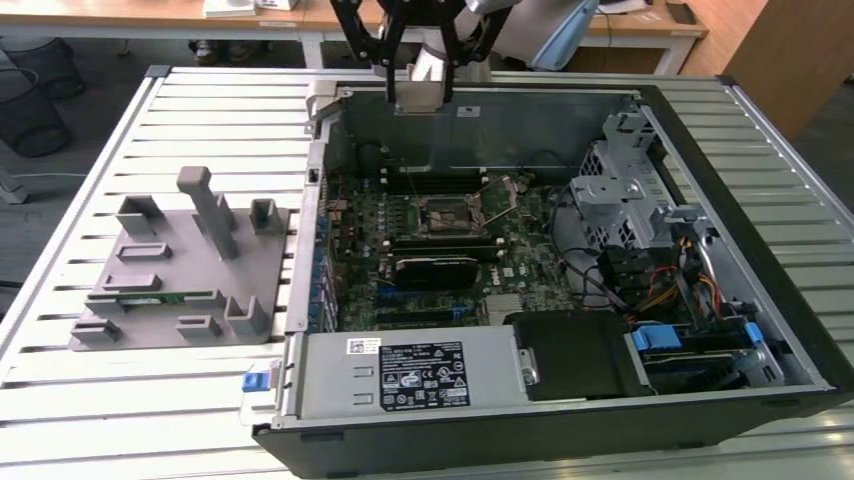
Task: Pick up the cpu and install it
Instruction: 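Pick up the cpu and move it towards the insertion slot, then place the cpu into insertion slot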
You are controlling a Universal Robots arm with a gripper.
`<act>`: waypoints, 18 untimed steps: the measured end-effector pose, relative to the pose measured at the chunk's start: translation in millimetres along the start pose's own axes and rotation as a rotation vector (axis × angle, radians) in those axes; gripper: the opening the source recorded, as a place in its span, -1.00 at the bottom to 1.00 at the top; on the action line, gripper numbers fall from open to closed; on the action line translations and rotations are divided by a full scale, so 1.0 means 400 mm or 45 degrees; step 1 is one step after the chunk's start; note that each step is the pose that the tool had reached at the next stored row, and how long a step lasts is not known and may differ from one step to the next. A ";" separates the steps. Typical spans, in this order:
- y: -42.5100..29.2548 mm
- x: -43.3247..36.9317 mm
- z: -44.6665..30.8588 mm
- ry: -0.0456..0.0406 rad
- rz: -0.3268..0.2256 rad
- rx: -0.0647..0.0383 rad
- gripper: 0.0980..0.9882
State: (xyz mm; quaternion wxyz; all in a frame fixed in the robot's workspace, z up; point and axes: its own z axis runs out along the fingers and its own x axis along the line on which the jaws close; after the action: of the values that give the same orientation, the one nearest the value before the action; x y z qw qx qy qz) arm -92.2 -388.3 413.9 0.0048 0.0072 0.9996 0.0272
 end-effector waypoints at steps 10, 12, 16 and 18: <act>0.012 -0.061 0.002 0.000 0.000 0.000 -0.01; 0.012 -0.068 0.003 0.000 0.004 0.000 -0.01; 0.012 -0.077 0.003 -0.001 0.015 0.004 -0.01; 0.012 -0.080 0.003 -0.001 0.023 0.005 -0.01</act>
State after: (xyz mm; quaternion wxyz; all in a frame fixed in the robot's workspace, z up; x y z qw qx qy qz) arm -60.1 -383.9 413.3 0.0051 0.0164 0.9995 0.0254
